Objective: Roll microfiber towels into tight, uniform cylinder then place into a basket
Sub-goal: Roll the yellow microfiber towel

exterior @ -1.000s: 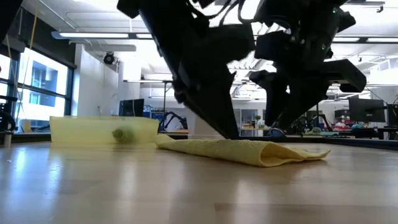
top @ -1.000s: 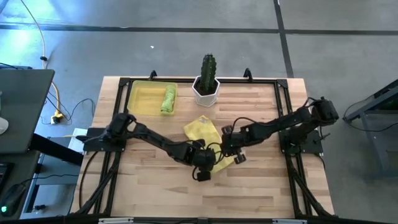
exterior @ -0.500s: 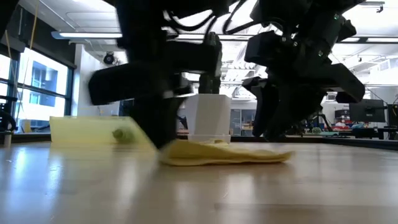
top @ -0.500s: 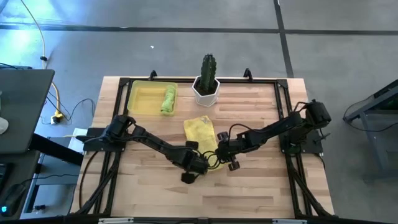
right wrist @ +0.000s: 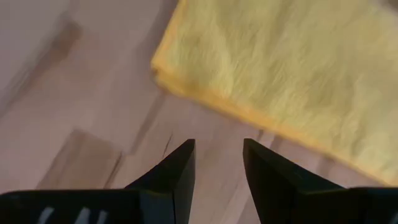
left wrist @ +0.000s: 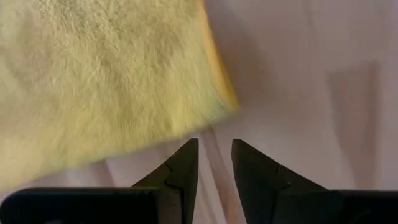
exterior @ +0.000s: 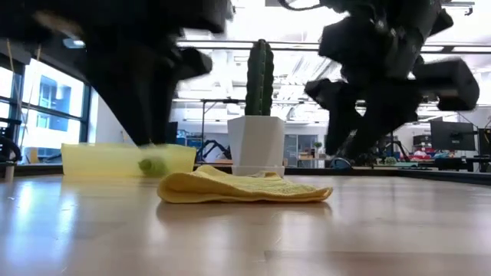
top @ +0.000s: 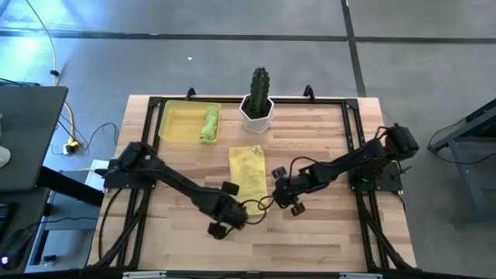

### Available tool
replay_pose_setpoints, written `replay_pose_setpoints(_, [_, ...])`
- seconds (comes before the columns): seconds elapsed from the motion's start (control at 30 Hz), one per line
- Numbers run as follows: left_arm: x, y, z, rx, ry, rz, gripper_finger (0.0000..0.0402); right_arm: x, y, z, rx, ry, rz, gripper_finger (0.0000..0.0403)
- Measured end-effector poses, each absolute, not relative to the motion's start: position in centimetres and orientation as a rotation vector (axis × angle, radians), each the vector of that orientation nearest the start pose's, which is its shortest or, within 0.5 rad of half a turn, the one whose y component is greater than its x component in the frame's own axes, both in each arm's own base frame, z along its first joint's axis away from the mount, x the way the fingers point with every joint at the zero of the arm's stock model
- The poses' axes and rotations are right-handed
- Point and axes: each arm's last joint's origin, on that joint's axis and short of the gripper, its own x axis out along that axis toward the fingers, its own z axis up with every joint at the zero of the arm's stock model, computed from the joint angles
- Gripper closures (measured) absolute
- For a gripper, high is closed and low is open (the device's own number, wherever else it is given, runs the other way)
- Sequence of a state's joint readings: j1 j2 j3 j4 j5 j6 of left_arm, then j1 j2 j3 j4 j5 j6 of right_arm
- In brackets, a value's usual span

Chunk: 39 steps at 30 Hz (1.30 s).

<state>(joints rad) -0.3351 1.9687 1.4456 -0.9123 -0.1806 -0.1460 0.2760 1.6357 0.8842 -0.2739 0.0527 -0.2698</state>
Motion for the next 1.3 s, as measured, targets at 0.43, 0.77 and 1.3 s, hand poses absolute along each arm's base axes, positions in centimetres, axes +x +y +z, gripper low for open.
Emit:
replay_pose_setpoints(0.43, [28.2,-9.7,24.3,0.208,1.216,0.083,0.0314,25.7,6.4,20.5,-0.307,0.911,0.218,0.0274])
replay_pose_setpoints(0.77, [24.3,-6.7,19.5,-0.088,0.602,0.08,0.0314,22.2,5.2,16.1,-0.103,0.551,0.123,0.0274])
replay_pose_setpoints(1.3, [25.2,-6.7,13.9,-0.05,0.665,0.08,0.0266,25.9,6.8,14.4,-0.304,0.542,0.192,0.0268])
